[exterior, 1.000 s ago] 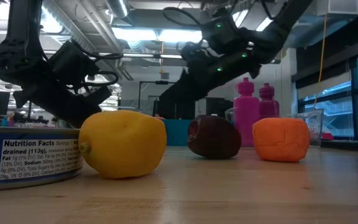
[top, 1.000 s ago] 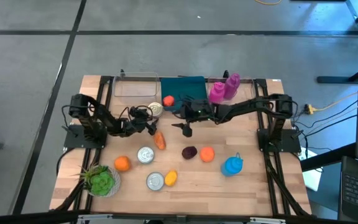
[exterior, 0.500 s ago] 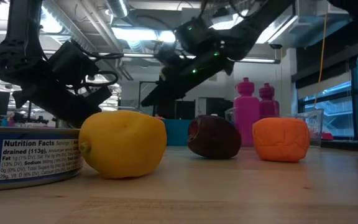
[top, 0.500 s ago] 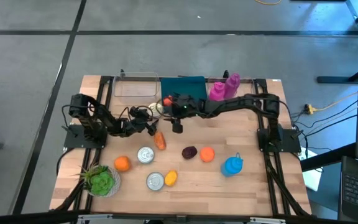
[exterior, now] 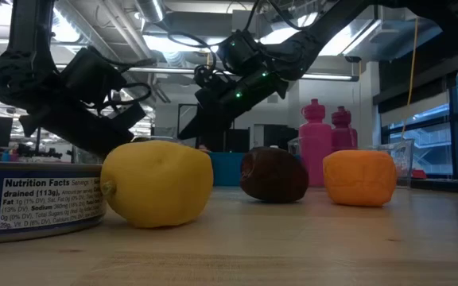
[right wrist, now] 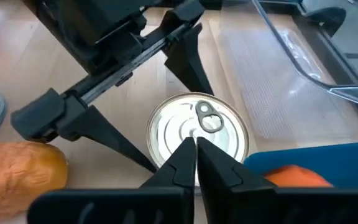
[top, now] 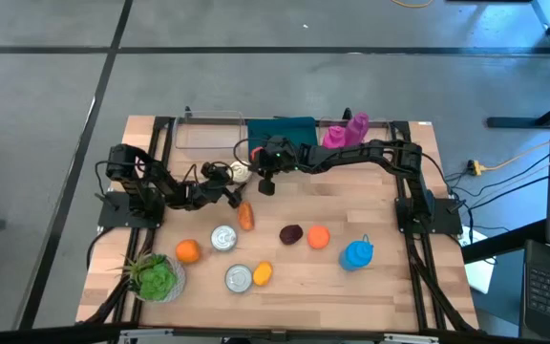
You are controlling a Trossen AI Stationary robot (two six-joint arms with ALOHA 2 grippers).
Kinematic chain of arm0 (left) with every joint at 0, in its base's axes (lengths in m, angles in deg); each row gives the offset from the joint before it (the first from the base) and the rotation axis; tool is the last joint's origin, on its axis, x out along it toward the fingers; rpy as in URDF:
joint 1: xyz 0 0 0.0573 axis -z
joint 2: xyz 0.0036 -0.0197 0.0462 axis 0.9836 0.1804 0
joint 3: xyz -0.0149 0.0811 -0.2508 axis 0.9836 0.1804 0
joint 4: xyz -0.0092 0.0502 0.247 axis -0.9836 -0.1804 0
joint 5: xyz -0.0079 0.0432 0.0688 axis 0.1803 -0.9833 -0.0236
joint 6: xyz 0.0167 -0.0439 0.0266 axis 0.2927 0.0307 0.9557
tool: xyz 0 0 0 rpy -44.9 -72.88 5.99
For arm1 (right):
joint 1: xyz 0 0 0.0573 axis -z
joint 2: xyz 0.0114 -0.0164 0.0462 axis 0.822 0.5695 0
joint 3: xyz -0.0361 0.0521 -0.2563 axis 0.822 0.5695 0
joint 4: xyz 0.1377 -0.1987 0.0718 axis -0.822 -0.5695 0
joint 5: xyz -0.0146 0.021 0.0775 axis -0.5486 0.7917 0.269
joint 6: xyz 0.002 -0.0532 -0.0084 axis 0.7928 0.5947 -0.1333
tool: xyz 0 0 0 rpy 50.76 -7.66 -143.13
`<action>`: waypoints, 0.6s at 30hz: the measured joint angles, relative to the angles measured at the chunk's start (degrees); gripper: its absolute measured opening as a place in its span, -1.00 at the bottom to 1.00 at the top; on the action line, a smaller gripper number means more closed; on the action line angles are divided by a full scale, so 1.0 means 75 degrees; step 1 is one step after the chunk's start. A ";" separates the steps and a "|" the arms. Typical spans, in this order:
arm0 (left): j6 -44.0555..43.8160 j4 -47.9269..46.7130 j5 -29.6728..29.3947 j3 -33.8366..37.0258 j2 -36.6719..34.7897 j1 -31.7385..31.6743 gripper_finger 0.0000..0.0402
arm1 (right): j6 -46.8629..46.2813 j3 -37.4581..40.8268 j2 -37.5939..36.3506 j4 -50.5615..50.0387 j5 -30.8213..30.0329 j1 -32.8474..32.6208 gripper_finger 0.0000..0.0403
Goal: Pick & Place Food Item
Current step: Put the top blue pink tuna can into the left transparent bin
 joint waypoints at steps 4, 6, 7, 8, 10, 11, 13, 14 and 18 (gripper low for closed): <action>0.0591 0.0161 0.0412 -0.0086 0.0000 -0.0009 0.99 | -0.0017 0.0000 0.0000 -0.0171 0.0026 0.0000 -0.98; 0.0753 0.0161 0.0854 -0.0134 0.0000 -0.0029 0.99 | -0.0083 0.0000 0.0000 -0.0256 0.0029 0.0000 -0.98; 0.0793 0.0161 0.1055 -0.0163 0.0000 -0.0029 0.99 | -0.0142 0.0000 0.0000 -0.0330 0.0030 0.0000 -0.97; 0.0817 0.0161 0.1201 -0.0192 0.0000 -0.0027 0.99 | -0.0156 0.0000 0.0000 -0.0438 0.0032 0.0000 -0.96; 0.0820 0.0153 0.1421 -0.0240 0.0000 -0.0023 0.99 | -0.0144 0.0000 0.0000 -0.0749 0.0090 0.0000 -0.94; 0.0829 0.0155 0.1520 -0.0264 0.0000 -0.0023 0.99 | -0.0112 0.0000 0.0000 -0.0934 0.0166 -0.0003 -0.93; 0.0841 0.0155 0.1632 -0.0307 0.0000 -0.0026 0.99 | -0.0016 0.0002 0.0000 -0.1295 0.0399 -0.0003 -0.93; 0.0842 0.0156 0.1705 -0.0319 0.0000 -0.0026 0.99 | -0.0002 0.0003 0.0000 -0.1454 0.0517 -0.0008 -0.94; 0.0842 0.0155 0.2003 -0.0389 0.0000 -0.0029 0.99 | 0.0037 0.0004 0.0000 -0.1916 0.0655 -0.0113 -0.98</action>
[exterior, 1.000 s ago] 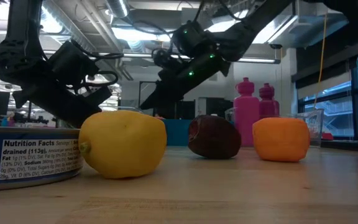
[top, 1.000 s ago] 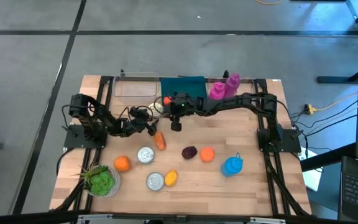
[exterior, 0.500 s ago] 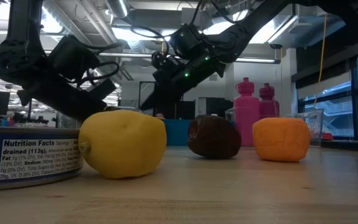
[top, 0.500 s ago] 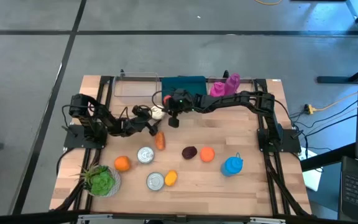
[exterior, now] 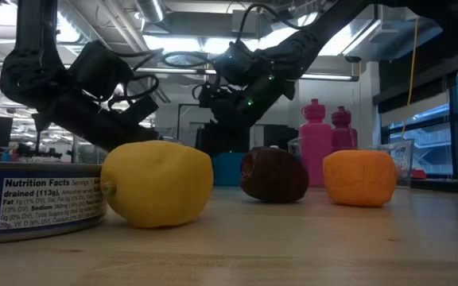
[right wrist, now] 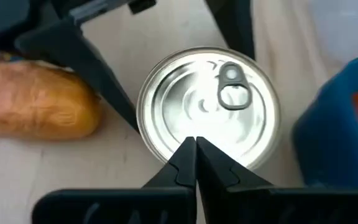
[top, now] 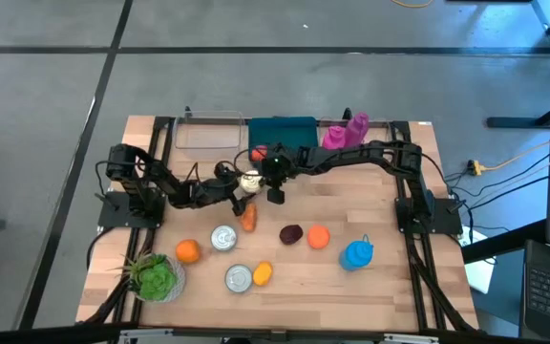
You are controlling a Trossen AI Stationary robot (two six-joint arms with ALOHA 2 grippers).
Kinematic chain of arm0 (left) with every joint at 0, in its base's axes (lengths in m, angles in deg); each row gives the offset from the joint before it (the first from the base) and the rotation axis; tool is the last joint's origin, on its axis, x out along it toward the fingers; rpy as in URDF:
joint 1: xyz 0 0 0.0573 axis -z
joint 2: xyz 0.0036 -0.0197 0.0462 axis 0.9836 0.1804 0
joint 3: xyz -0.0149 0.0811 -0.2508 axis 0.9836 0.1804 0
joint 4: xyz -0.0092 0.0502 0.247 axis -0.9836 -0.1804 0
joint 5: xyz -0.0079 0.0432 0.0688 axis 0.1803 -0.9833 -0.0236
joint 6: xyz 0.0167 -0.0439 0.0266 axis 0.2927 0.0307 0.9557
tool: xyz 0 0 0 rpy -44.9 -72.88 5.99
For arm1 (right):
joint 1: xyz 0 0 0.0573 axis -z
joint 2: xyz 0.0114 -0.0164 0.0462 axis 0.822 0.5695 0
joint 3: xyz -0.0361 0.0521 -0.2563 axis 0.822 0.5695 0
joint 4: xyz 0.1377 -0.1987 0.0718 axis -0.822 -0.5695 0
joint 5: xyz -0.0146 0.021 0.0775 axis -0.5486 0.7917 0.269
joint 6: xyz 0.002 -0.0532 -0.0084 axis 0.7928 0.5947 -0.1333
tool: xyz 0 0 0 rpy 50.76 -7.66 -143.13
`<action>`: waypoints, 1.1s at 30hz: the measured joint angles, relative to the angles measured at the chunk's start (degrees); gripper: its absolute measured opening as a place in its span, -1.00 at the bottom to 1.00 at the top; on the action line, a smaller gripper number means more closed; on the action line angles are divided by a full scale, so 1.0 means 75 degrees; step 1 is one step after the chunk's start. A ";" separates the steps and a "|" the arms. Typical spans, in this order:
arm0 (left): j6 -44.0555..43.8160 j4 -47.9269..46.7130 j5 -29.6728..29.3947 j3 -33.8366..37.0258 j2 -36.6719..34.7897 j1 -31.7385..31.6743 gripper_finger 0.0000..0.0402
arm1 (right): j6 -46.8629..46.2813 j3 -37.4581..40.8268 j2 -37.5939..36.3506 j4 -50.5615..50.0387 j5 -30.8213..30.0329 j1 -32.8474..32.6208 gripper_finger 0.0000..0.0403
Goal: Pick & Place Food Item
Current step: Put the top blue pink tuna can into the left transparent bin
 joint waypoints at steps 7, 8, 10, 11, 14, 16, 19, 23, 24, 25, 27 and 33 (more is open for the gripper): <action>-0.0032 0.0009 0.0778 -0.0026 -0.0003 0.0009 0.99 | 0.0053 0.0002 -0.0009 -0.0178 -0.0008 -0.0389 -0.98; -0.0063 0.0013 0.0912 -0.0026 -0.0003 0.0009 0.99 | 0.0053 0.0002 -0.0012 -0.0195 -0.0007 -0.0431 -0.98; -0.0181 0.0020 0.1116 -0.0026 -0.0003 0.0009 0.99 | 0.0053 0.0002 -0.0012 -0.0209 -0.0005 -0.0518 -0.98; -0.0238 0.0020 0.1207 -0.0026 -0.0003 0.0016 0.99 | 0.0055 0.0002 -0.0015 -0.0217 -0.0007 -0.0560 -0.98; -0.0261 0.0018 0.1359 -0.0028 -0.0003 0.0097 0.99 | 0.0142 0.0002 -0.0015 -0.0202 -0.0008 -0.0671 -0.98; -0.0204 0.0000 0.1353 -0.0069 -0.0003 0.0151 0.99 | 0.0167 0.0005 -0.0015 -0.0104 -0.0026 -0.0711 -0.98; -0.0035 -0.0045 0.1334 -0.0162 -0.0003 0.0175 0.99 | 0.0129 0.0008 -0.0043 0.0129 -0.0092 -0.0735 -0.98; 0.0032 -0.0103 0.1334 -0.0260 -0.0003 0.0172 0.99 | 0.0117 -0.0036 -0.0067 -0.0065 -0.0674 -0.0738 -0.98; 0.0090 -0.0170 0.1334 -0.0268 -0.0003 0.0172 0.99 | 0.0163 -0.0047 -0.0078 -0.0187 -0.0810 -0.0738 -0.98; 0.0105 -0.0238 0.1324 -0.0271 -0.0003 0.0175 0.99 | 0.0184 -0.0056 -0.0082 -0.0260 -0.0927 -0.0738 -0.98; 0.0087 -0.0313 0.1314 -0.0276 -0.0003 0.0166 0.99 | 0.0195 -0.0062 -0.0152 -0.0555 -0.1137 -0.0739 -0.98; 0.0057 -0.0480 0.1255 -0.0274 -0.0003 0.0160 0.99 | 0.0365 -0.0078 -0.0395 -0.1303 -0.2113 -0.0732 -0.98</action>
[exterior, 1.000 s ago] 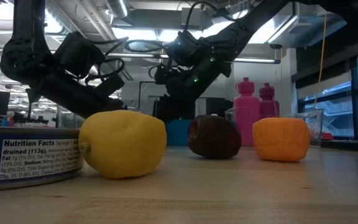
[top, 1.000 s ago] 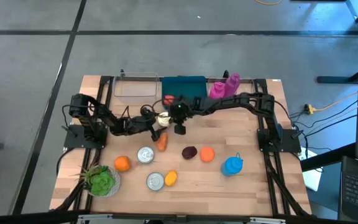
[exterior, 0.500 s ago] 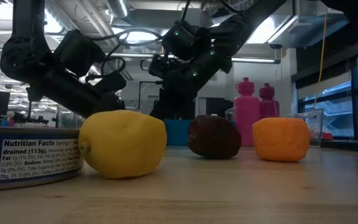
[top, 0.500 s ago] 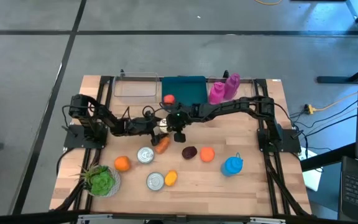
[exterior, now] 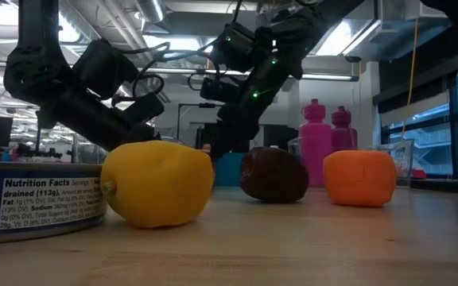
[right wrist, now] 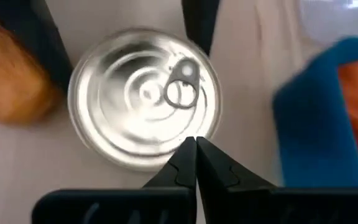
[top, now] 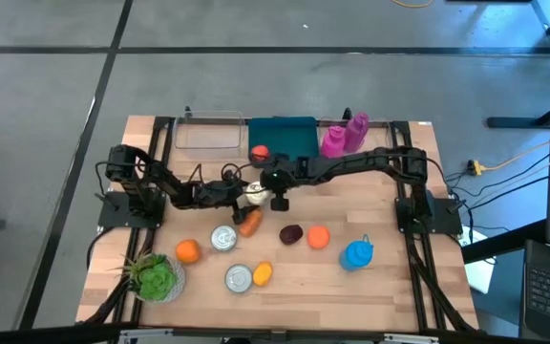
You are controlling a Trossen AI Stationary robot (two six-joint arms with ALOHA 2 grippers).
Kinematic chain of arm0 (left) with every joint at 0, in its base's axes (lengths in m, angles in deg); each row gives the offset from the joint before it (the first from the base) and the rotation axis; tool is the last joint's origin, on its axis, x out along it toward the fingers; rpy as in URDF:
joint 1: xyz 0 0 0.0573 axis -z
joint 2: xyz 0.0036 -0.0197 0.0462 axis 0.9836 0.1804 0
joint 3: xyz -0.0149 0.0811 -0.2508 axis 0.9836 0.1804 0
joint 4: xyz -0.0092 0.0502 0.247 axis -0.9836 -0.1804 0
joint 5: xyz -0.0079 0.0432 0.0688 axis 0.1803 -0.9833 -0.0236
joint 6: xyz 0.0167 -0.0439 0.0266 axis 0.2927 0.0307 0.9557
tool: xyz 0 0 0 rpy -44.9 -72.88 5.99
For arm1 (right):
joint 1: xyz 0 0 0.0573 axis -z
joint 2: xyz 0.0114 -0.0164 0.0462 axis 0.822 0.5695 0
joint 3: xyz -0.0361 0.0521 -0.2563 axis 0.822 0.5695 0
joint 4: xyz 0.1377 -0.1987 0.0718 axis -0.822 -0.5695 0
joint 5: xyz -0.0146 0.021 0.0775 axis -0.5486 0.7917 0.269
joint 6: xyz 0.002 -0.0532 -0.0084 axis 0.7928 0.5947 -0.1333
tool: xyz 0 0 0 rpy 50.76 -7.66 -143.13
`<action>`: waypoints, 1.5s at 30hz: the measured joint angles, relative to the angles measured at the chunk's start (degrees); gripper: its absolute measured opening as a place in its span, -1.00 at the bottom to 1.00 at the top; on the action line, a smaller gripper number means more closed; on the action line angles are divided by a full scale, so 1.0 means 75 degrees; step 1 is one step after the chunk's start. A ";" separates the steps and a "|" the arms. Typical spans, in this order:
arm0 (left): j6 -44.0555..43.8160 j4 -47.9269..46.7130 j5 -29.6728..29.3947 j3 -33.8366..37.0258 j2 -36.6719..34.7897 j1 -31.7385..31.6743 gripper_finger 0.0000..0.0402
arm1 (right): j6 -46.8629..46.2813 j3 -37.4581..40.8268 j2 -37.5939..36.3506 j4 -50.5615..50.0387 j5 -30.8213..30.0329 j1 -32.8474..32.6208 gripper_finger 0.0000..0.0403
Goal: Pick & Place Food Item
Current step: Put the top blue pink tuna can into the left transparent bin
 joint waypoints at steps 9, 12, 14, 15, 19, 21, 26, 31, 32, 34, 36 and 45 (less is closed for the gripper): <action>-0.0025 -0.0279 -0.0221 0.0003 0.0000 0.0000 0.99 | -0.0067 0.0008 -0.0526 -0.0281 -0.0269 0.0000 -0.98; -0.0032 -0.0311 -0.0236 0.0003 0.0000 -0.0003 0.99 | -0.0090 0.0005 -0.0656 -0.0559 -0.0319 0.0000 -0.98; -0.0029 -0.0302 -0.0272 0.0003 0.0000 -0.0003 0.99 | -0.0090 0.0005 -0.0657 -0.0775 -0.0317 0.0003 -0.98; -0.0027 -0.0293 -0.0279 0.0003 0.0000 -0.0001 0.99 | -0.0091 0.0009 -0.0647 -0.0850 -0.0317 0.0001 -0.98; -0.0025 -0.0275 -0.0279 0.0003 0.0000 -0.0003 0.99 | -0.0159 0.0195 -0.0600 -0.0891 -0.0315 0.0014 -0.98; -0.0024 -0.0270 -0.0281 0.0003 0.0000 -0.0003 0.99 | -0.0200 0.0332 -0.0598 -0.0874 -0.0288 0.0045 -0.98; 0.0017 0.0081 -0.0279 0.0009 0.0003 0.0000 0.99 | -0.0372 0.0863 -0.0592 -0.0190 -0.0059 0.0118 -0.98; 0.0112 0.0257 -0.0279 0.0006 0.0003 0.0000 0.99 | -0.0464 0.1205 -0.0592 0.0535 0.0118 0.0116 -0.98; 0.0109 0.0255 -0.0279 0.0006 0.0003 0.0000 0.99 | -0.0519 0.1230 -0.0590 0.0635 0.0177 0.0117 -0.98; 0.0111 0.0255 -0.0279 0.0006 0.0003 -0.0002 0.99 | -0.0550 0.1285 -0.0590 0.0827 0.0369 0.0118 -0.98; 0.0110 0.0252 -0.0277 0.0006 0.0003 0.0000 0.99 | -0.0552 0.1359 -0.0590 0.1024 0.0473 0.0122 -0.98; 0.0009 0.0243 -0.0296 0.0006 0.0003 -0.0003 0.99 | -0.0585 0.1488 -0.0428 0.1639 0.0754 0.0119 -0.98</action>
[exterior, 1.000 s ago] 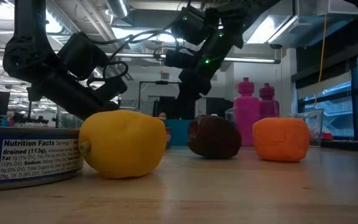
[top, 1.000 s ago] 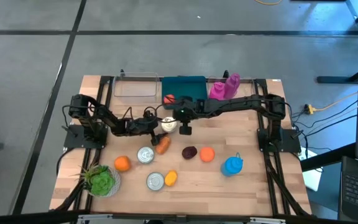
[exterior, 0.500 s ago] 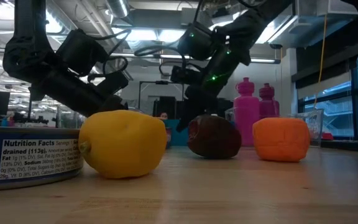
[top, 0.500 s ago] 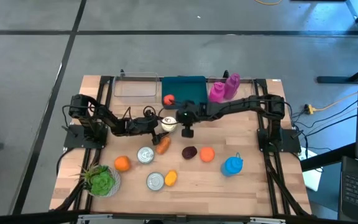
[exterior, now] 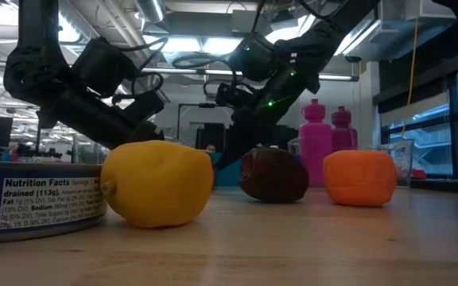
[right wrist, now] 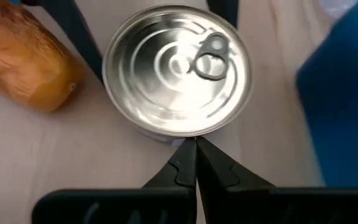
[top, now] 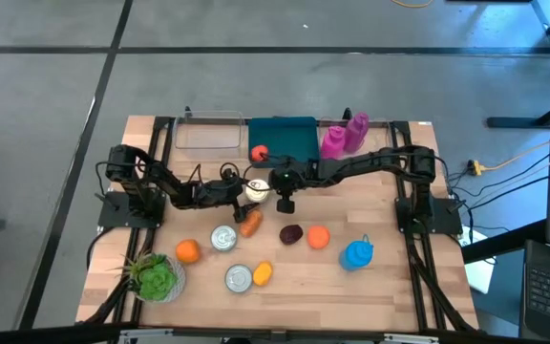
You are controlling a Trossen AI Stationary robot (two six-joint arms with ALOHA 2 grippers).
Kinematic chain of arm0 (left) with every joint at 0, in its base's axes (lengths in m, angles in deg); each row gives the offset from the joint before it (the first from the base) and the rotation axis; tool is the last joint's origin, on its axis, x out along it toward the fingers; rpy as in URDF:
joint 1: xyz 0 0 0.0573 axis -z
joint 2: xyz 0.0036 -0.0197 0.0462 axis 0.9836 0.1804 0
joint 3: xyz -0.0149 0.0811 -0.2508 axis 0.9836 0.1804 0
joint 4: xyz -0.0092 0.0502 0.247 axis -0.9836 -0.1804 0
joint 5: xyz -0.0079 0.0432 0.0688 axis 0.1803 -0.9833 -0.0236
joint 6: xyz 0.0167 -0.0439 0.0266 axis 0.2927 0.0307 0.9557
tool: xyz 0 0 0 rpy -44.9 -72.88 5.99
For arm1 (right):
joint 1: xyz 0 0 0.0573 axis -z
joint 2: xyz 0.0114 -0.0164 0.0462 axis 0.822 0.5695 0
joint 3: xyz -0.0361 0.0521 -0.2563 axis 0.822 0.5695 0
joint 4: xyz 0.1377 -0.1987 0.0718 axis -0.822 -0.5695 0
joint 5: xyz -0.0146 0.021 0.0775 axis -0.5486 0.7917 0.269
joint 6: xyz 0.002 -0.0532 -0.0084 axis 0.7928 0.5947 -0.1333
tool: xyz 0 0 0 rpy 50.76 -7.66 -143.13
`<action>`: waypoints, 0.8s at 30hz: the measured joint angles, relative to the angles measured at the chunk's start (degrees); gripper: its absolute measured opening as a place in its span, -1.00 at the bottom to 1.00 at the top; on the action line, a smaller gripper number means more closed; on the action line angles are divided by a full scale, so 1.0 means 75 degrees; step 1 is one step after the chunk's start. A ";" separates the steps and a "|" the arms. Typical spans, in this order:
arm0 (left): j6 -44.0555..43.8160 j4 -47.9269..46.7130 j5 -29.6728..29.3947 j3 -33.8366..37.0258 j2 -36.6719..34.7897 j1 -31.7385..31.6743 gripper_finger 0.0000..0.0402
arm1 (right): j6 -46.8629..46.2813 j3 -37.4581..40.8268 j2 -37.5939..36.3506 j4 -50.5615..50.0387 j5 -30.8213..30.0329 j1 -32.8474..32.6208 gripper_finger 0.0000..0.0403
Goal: Pick & Place Food Item
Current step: Put the top blue pink tuna can into the left transparent bin
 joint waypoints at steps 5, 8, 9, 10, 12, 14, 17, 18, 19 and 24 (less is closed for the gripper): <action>-0.0048 -0.0011 0.0084 0.0000 0.0000 0.0000 0.99 | -0.0025 0.0000 0.0108 0.0186 0.0130 0.0003 -0.98; -0.0066 -0.0010 0.0090 0.0000 0.0000 -0.0005 0.99 | -0.0050 0.0003 0.0116 0.0271 0.0152 0.0003 -0.98; -0.0067 -0.0010 0.0089 0.0000 0.0000 -0.0006 0.99 | -0.0050 0.0009 0.0118 0.0322 0.0180 0.0001 -0.98; -0.0070 -0.0011 0.0085 0.0002 0.0000 -0.0006 0.99 | -0.0050 0.0014 0.0124 0.0385 0.0263 0.0003 -0.98; -0.0076 -0.0011 0.0085 0.0003 0.0000 -0.0003 0.99 | -0.0047 0.0017 0.0130 0.0481 0.0477 0.0006 -0.98; -0.0099 -0.0012 0.0087 0.0006 0.0000 -0.0003 0.99 | -0.0048 0.0017 0.0130 0.0547 0.0496 0.0006 -0.98; -0.0099 -0.0014 0.0082 0.0006 0.0000 -0.0012 0.99 | -0.0047 0.0017 0.0130 0.0630 0.0509 0.0006 -0.98; -0.0099 -0.0014 0.0076 0.0006 0.0000 -0.0026 0.99 | -0.0047 0.0017 0.0130 0.0660 0.0512 0.0006 -0.98; -0.0099 -0.0014 0.0083 0.0006 0.0000 -0.0051 0.99 | -0.0047 0.0017 0.0130 0.0690 0.0532 0.0006 -0.98; -0.0093 -0.0012 0.0163 0.0006 0.0000 -0.0108 0.99 | -0.0047 0.0017 0.0130 0.0777 0.0598 0.0006 -0.98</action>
